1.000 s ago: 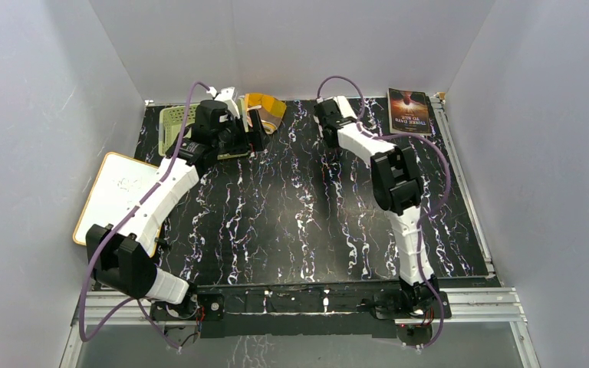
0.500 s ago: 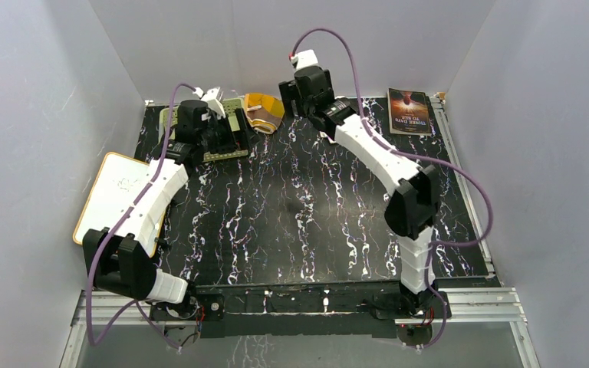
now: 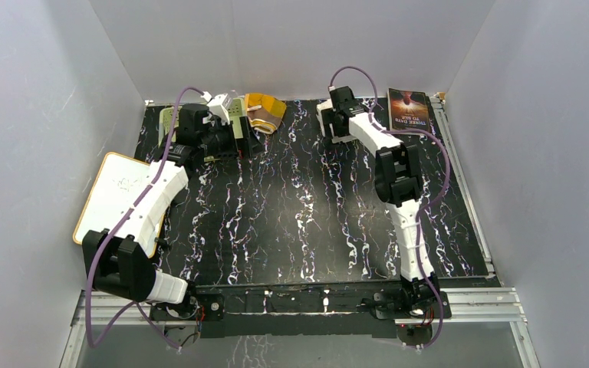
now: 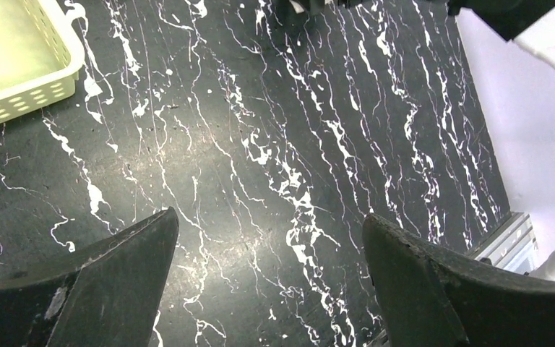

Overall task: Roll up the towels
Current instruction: Pick up the towel at the corner of the board, then place the towel at the center of the board.

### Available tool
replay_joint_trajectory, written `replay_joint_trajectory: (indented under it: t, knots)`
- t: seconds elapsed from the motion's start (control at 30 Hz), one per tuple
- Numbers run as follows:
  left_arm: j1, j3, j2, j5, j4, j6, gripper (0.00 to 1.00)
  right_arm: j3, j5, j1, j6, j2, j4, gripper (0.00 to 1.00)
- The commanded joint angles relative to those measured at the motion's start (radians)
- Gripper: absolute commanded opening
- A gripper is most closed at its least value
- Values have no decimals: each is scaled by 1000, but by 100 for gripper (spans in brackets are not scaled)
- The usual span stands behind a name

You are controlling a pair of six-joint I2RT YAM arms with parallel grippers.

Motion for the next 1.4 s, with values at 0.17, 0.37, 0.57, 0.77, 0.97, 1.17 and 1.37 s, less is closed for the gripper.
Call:
replay_joint_trajectory:
  t: [0.17, 0.37, 0.57, 0.77, 0.97, 1.17, 1.37]
  knots:
    - [38, -1, -21, 56, -37, 31, 98, 104, -207, -44, 40, 61, 17, 52]
    - [235, -58, -18, 267, -5, -91, 98, 98, -312, -23, 100, 13, -60, 0]
    - [425, -65, -90, 260, 2, -123, 98, 157, -250, 230, 88, -185, -156, 0]
    - [485, -64, -118, 296, 59, -200, 98, 66, -214, 314, 175, -439, -129, 0]
    - [451, -107, -100, 497, 109, -189, 98, -722, -89, 137, 399, -900, 104, 65]
    - [177, -122, -66, 275, -79, -17, 98, -1129, -295, -5, 496, -1066, 195, 94]
    - [-82, -246, -11, 136, 36, -135, 92, -1150, -281, -4, 434, -1073, 136, 94]
